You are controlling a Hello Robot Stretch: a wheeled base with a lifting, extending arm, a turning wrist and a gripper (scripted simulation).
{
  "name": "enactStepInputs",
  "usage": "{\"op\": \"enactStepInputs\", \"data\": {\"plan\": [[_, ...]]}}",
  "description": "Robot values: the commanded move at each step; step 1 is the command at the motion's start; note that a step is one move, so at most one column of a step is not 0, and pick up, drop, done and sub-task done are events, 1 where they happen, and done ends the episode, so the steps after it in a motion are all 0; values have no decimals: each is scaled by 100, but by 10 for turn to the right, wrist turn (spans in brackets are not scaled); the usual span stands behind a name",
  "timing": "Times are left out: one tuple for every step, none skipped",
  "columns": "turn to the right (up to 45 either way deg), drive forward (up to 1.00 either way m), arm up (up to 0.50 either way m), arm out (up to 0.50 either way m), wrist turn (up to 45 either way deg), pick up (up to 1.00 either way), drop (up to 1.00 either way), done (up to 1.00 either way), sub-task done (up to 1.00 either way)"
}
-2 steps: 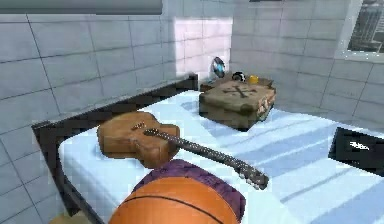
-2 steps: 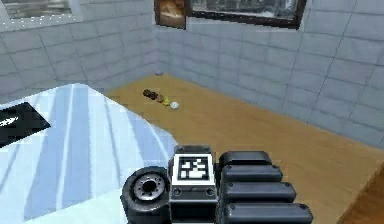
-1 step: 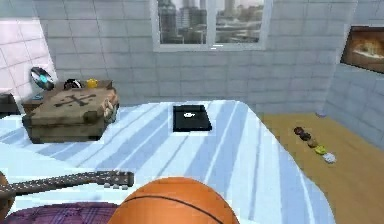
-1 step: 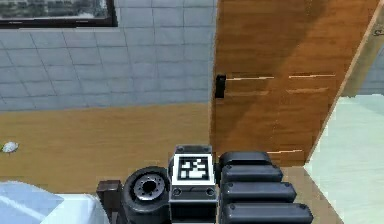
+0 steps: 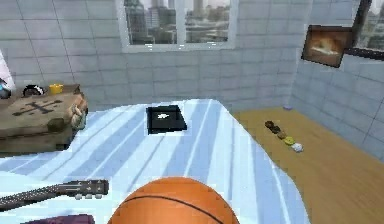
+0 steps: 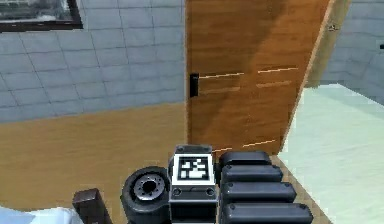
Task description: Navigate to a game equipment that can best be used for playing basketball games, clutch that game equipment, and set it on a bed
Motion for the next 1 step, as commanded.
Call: {"op": "enactStepInputs", "data": {"plan": [[-420, 0, 0, 0, 0, 0, 0, 0, 0]]}}
